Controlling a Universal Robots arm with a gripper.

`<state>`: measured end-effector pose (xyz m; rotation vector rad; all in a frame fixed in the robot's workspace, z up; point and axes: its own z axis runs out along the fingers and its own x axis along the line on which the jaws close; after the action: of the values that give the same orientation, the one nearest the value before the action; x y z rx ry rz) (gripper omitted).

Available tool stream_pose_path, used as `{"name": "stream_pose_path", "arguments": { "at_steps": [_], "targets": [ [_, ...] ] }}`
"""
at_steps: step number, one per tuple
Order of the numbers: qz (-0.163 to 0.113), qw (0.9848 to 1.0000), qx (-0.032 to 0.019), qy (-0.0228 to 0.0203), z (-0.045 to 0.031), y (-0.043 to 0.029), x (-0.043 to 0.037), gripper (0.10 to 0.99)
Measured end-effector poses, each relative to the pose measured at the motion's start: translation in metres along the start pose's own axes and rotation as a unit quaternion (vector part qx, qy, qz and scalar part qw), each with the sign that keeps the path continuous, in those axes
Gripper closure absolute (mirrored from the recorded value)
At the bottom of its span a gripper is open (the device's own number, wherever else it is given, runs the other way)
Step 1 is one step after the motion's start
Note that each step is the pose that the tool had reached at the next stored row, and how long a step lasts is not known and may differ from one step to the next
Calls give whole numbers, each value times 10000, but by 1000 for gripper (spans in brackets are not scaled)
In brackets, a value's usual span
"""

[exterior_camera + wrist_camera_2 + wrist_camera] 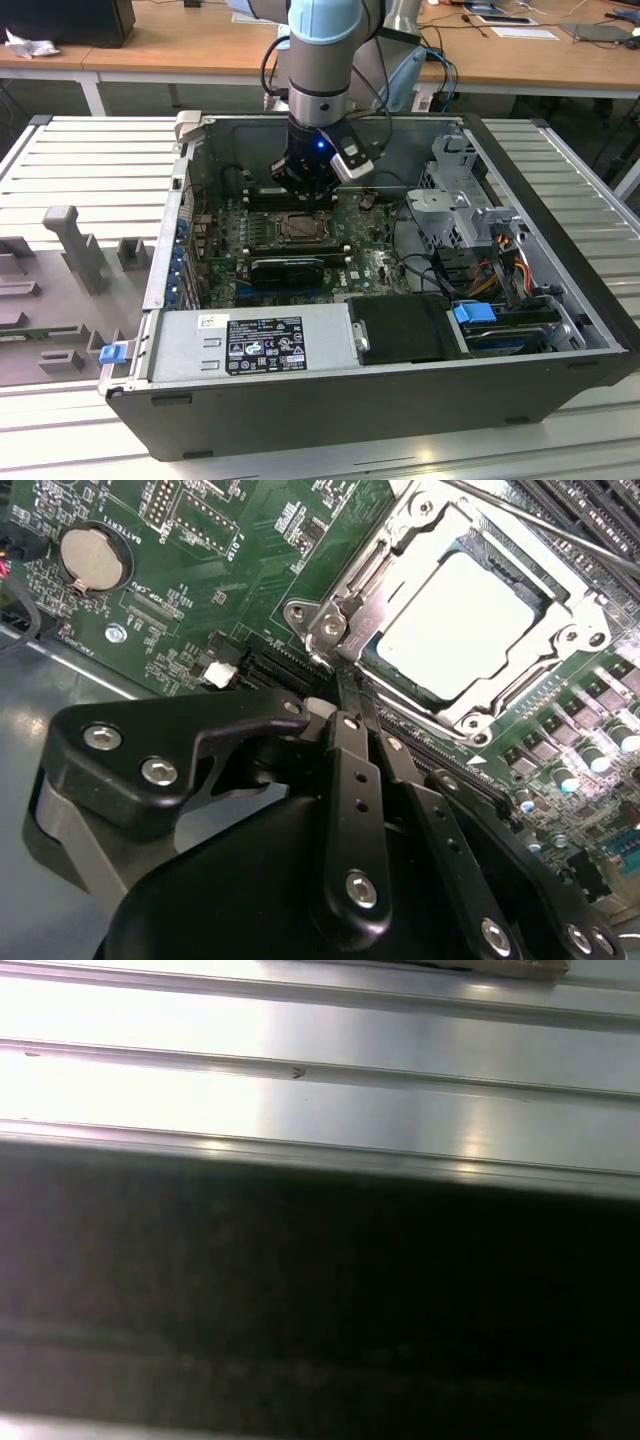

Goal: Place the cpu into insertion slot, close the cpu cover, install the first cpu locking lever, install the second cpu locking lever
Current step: 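Install the first cpu locking lever, then install the second cpu locking lever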

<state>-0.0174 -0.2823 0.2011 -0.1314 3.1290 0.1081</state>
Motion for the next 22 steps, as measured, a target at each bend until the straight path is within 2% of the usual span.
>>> {"name": "stream_pose_path", "arguments": {
  "at_steps": [3, 5, 22],
  "targets": [
    [-1, 10000, 1, 0, -71, 5, -2, 980],
    [-1, 10000, 2, 1, -178, 12, -3, 980],
    [-1, 10000, 2, 1, -195, -101, 6, 980]
  ]
}}
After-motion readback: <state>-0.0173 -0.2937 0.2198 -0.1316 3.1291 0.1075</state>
